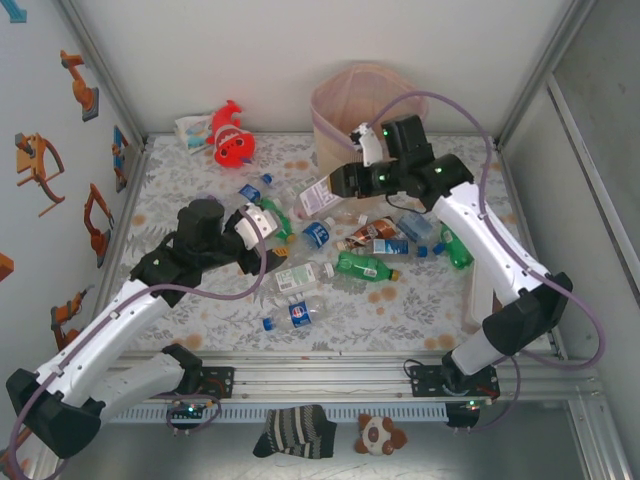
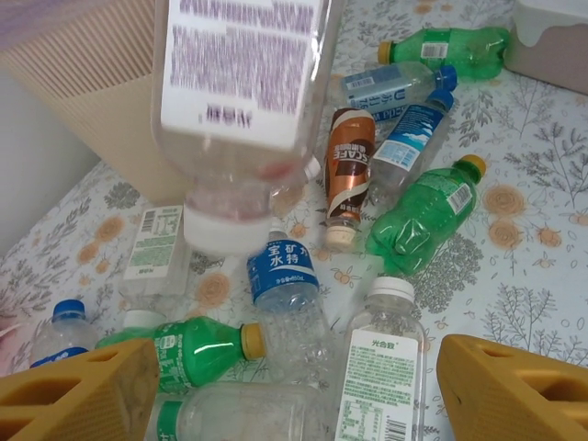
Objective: Put the plastic bottles in the bin
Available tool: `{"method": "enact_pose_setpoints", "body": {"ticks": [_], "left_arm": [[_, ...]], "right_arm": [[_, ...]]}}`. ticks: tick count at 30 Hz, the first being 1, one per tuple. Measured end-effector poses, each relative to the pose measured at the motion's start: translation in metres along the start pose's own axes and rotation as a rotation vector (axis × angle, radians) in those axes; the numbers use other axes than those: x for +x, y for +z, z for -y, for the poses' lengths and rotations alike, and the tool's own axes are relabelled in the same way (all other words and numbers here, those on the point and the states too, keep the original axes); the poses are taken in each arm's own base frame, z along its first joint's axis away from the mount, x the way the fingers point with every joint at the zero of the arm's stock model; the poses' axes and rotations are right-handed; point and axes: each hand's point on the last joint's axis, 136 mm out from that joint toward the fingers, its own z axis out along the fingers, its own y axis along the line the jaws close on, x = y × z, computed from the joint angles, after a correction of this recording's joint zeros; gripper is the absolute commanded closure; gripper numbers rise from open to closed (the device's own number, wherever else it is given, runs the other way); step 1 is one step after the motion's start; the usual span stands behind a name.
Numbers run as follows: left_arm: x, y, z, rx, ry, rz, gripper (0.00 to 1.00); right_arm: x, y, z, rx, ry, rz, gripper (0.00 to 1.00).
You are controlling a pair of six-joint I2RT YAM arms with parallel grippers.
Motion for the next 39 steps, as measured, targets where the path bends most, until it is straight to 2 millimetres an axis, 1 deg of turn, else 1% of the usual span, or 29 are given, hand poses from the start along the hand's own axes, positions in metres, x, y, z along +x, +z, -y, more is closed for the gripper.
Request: {"method": "enact_pose_setpoints", "body": {"ticks": [4, 8, 10, 13, 16, 18, 21, 26, 29, 33, 39], "left_arm": [[0.004, -0.003, -0.001, -0.014, -0.007, -0.014, 0.21], [0.007, -0.008, -0.002, -0.029, -0.010, -0.022, 0.20], [0.010, -0.010, -0.001, -0.035, -0.011, -0.026, 0.20], [0.013, -0.013, 0.000, -0.040, -0.014, -0.031, 0.20], [0.017, -0.016, 0.000, -0.049, -0.016, -0.034, 0.20], [0.019, -0.019, 0.000, -0.058, -0.017, -0.036, 0.20], [0.022, -0.024, 0.000, -0.068, -0.021, -0.036, 0.20], [0.027, -0.031, -0.001, -0.084, -0.030, -0.042, 0.19], [0.028, -0.034, -0.003, -0.096, -0.034, -0.044, 0.19], [0.032, -0.039, -0.004, -0.114, -0.039, -0.051, 0.19], [0.044, -0.042, -0.006, -0.131, -0.055, -0.077, 0.19]], "right_arm": [[-0.029, -0.027, 0.012, 0.052, -0.024, 0.082, 0.62], [-0.060, -0.055, 0.015, 0.097, -0.064, 0.176, 0.62], [-0.075, -0.066, 0.016, 0.110, -0.082, 0.217, 0.62], [-0.097, -0.077, 0.019, 0.136, -0.111, 0.271, 0.62], [-0.115, -0.081, 0.028, 0.182, -0.137, 0.308, 0.62], [-0.125, -0.080, 0.036, 0.217, -0.146, 0.324, 0.62], [-0.137, -0.077, 0.056, 0.294, -0.151, 0.336, 0.62], [-0.154, -0.064, 0.090, 0.426, -0.167, 0.341, 0.62], [-0.161, -0.053, 0.110, 0.492, -0.178, 0.333, 0.62], [-0.164, -0.036, 0.134, 0.558, -0.189, 0.307, 0.62], [-0.159, -0.013, 0.166, 0.639, -0.203, 0.251, 0.61]]}}
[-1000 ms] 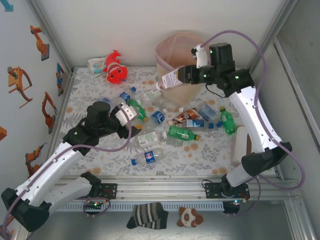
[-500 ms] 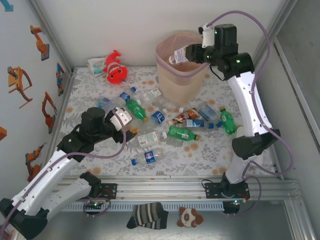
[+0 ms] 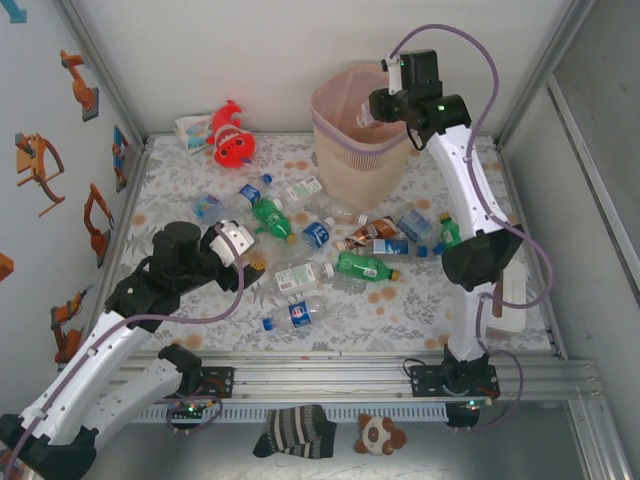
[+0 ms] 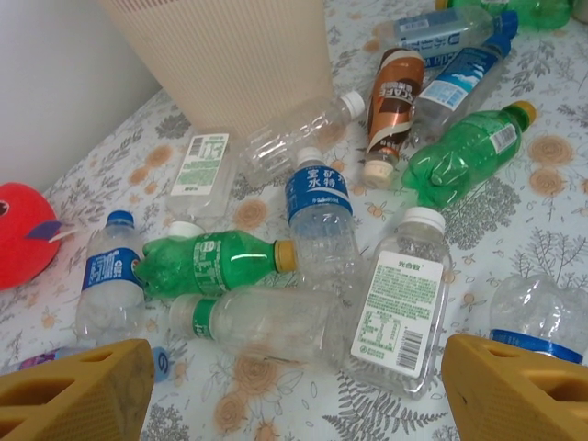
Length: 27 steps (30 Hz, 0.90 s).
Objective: Put the plastic bottles in the bin
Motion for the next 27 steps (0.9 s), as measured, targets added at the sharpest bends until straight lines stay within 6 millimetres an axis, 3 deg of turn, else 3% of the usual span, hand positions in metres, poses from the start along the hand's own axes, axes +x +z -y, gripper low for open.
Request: {"method": "enact_pose_setpoints", "body": {"ticks": [8, 18, 23, 27], "left_arm": [[0.019, 0.004, 0.000, -0.016, -0.014, -0.041, 0.19], [0.021, 0.004, 0.000, -0.017, -0.015, -0.045, 0.19], [0.021, 0.007, -0.001, -0.015, -0.028, -0.049, 0.19], [0.017, 0.010, -0.002, -0.018, -0.048, -0.034, 0.19]], "right_arm": [[0.017, 0.044, 0.007, 0.051, -0.044, -0.041, 0.61], [0.058, 0.102, 0.004, 0.049, -0.057, -0.124, 0.60], [0.074, 0.118, 0.003, 0.045, -0.059, -0.162, 0.56], [0.077, 0.120, 0.002, 0.042, -0.057, -0.168, 0.44]]}}
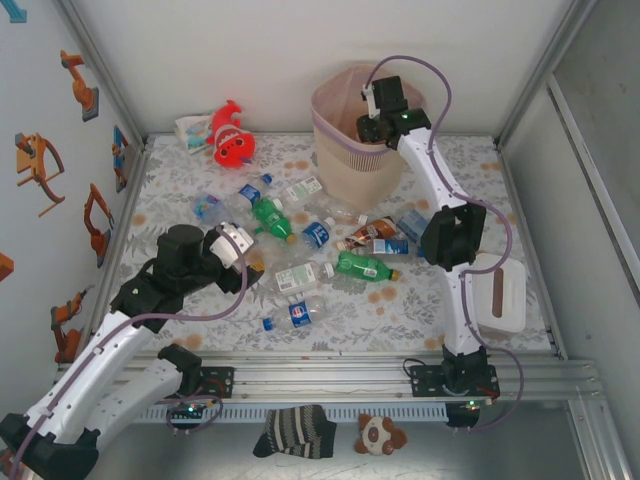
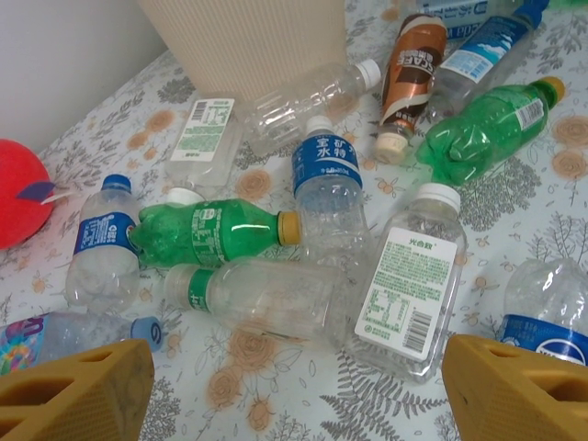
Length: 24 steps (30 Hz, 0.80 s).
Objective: Put the plastic bottles in the bin
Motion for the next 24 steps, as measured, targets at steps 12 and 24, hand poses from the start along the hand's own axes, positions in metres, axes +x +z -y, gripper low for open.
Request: {"method": "enact_pose_setpoints", "body": {"ticks": [12, 24], "left_arm": [[-0.001, -0.002, -0.001, -0.008, -0.054, 0.005, 0.18], [-0.008, -0.010, -0.012, -0.058, -0.190, 0.022, 0.18]], "right_arm": [[-0.011, -0.032, 0.002, -0.005, 0.018, 0.010, 0.24], [-0.089, -0.202, 0.003, -0.121, 0.150, 0.307, 0.29]]}}
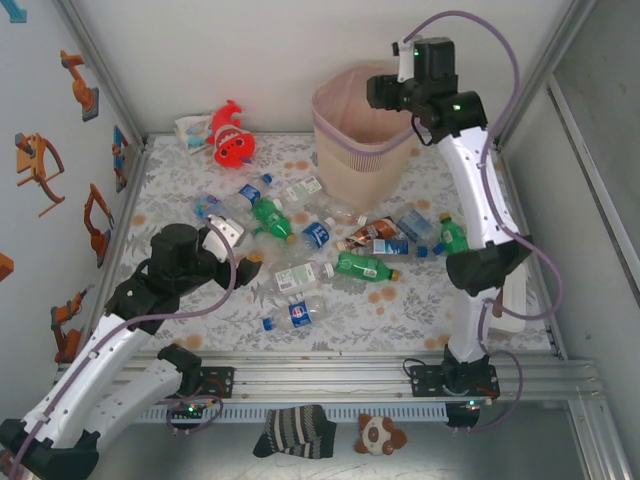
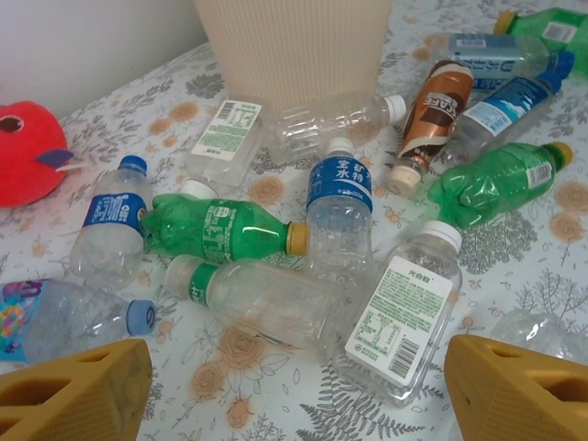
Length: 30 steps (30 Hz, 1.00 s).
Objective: Put the plastic bottles in the bin
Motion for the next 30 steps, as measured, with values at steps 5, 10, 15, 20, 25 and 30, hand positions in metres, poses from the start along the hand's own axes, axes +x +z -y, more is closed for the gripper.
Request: {"method": "enact_pose_setpoints", "body": {"ticks": [5, 10, 15, 20, 25, 30], "left_arm": [[-0.002, -0.002, -0.008, -0.048, -0.135, 0.015, 0.17], [0.000, 0.003, -0.014, -0.081, -0.290, 0.067, 0.16], [0.020, 0.021, -0.016, -0.099, -0.385, -0.006, 0.13], [0.027, 0.029, -0.017, -0.105, -0.419, -0.043, 0.13], [0.029, 0.035, -0.017, -0.099, -0.445, -0.059, 0.12], [0.035, 0.042, -0.014, -0.091, -0.472, -0.091, 0.12]], "right_arm": [[-0.003, -0.033, -0.013, -0.070, 0.071, 0.010, 0.32], [0.024, -0.047, -0.018, -0.096, 0.116, -0.067, 0.33], [0.052, -0.069, -0.022, -0.109, 0.134, -0.135, 0.35], [0.077, -0.098, -0.032, -0.127, 0.131, -0.170, 0.36], [0.099, -0.120, -0.034, -0.115, 0.136, -0.199, 0.37], [0.127, -0.130, -0.030, -0.087, 0.158, -0.242, 0.38]]}}
